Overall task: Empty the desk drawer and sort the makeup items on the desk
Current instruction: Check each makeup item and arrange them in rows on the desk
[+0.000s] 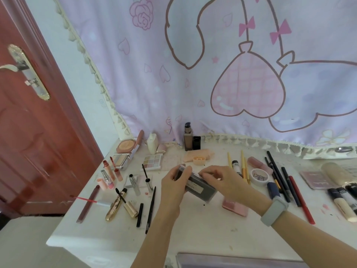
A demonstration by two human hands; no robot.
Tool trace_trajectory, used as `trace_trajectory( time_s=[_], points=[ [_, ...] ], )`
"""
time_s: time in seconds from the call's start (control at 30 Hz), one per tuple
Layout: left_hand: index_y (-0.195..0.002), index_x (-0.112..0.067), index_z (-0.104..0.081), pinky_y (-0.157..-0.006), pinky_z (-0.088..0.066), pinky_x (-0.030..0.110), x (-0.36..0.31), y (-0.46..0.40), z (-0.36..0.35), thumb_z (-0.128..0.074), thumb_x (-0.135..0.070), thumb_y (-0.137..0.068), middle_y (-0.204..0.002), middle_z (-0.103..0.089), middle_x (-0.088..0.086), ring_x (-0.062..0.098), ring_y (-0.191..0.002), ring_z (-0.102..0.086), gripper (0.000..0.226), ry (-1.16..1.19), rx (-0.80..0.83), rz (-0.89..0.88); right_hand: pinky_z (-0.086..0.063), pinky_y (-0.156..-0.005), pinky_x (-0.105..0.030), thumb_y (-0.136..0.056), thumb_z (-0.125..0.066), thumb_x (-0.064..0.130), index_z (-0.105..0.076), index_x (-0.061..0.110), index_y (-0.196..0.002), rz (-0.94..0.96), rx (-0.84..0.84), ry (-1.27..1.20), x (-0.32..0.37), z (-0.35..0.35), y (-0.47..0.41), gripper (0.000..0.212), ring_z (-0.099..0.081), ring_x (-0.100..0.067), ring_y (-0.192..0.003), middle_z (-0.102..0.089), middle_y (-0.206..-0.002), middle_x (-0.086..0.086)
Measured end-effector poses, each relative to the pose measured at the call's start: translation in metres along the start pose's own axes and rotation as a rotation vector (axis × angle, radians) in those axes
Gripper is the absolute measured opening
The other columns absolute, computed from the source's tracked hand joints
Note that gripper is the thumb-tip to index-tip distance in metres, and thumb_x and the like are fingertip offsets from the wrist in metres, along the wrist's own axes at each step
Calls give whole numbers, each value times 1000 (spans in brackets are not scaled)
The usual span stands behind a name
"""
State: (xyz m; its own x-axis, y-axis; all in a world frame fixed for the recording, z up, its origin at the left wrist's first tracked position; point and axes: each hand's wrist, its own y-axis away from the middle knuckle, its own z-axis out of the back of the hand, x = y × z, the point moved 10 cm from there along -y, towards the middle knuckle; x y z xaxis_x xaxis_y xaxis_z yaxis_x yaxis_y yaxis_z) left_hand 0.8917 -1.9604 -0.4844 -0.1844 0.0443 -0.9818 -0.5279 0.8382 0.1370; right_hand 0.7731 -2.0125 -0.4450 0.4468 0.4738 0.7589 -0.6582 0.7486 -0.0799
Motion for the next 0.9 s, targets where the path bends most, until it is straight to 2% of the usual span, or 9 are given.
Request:
trace_trajectory(
  time_s=[0.13,0.27,0.37,0.43,0.53,0.6,0.77,0.9],
  points=[
    [-120,-17,-58,-84,-55,35,4,0,-4,-65,-29,-83,-107,-65,4,18,-97,-62,39,-105,22,6,-54,-80,-23,-91,-52,19,-66,16,-109,-117,168,-36,-2,-2,-6,23,-63,-13,-92,-67,-98,4],
    [-128,-19,-53,-82,-55,32,6,0,-5,-65,-31,-83,-115,-63,4,14,-96,-62,48,-113,33,-7,-55,-71,-18,-90,-51,14,-65,11,-107,-219,321,-114,-8,-10,-2,22,-67,-12,-86,-69,-100,-4],
    [-125,-22,-55,-85,-54,34,8,1,-9,-65,-31,-84,-116,-61,0,15,-99,-60,43,-133,39,-1,-57,-73,-21,-90,-52,9,-66,3,-105,-273,380,-210,-11,-16,0,22,-70,-15,-81,-70,-100,-12],
    [-114,-26,-60,-84,-54,34,9,2,-10,-65,-29,-84,-111,-64,-2,14,-96,-61,31,-108,36,2,-57,-78,-27,-90,-53,9,-66,1,-104,-297,407,-226,-13,-19,1,21,-70,-21,-85,-70,-102,-16],
    [-95,-33,-62,-82,-54,32,11,3,-12,-64,-27,-85,-100,-66,-6,12,-92,-62,12,-75,35,2,-57,-79,-29,-91,-52,8,-65,2,-100,-339,405,-273,-17,-21,2,17,-69,-19,-83,-70,-101,-15],
    [-88,-37,-61,-83,-54,34,12,3,-14,-64,-27,-85,-96,-66,-8,12,-90,-62,10,-78,40,4,-58,-76,-28,-91,-51,7,-64,4,-97,-366,402,-291,-19,-22,2,14,-69,-17,-80,-69,-97,-13],
    [-90,-35,-63,-85,-54,35,12,2,-15,-63,-26,-86,-96,-67,-5,12,-88,-62,10,-77,43,11,-57,-68,-24,-88,-49,10,-61,3,-99,-381,323,-170,-23,-22,-3,18,-67,-15,-74,-68,-89,-8],
    [-102,-25,-65,-84,-54,36,16,-2,-17,-56,-25,-91,-100,-68,5,20,-91,-63,14,-32,91,50,-51,-59,-19,-87,-50,12,-63,-3,-97,-360,242,-101,-25,-16,-8,22,-59,-14,-65,-63,-81,-10]
  ],
)
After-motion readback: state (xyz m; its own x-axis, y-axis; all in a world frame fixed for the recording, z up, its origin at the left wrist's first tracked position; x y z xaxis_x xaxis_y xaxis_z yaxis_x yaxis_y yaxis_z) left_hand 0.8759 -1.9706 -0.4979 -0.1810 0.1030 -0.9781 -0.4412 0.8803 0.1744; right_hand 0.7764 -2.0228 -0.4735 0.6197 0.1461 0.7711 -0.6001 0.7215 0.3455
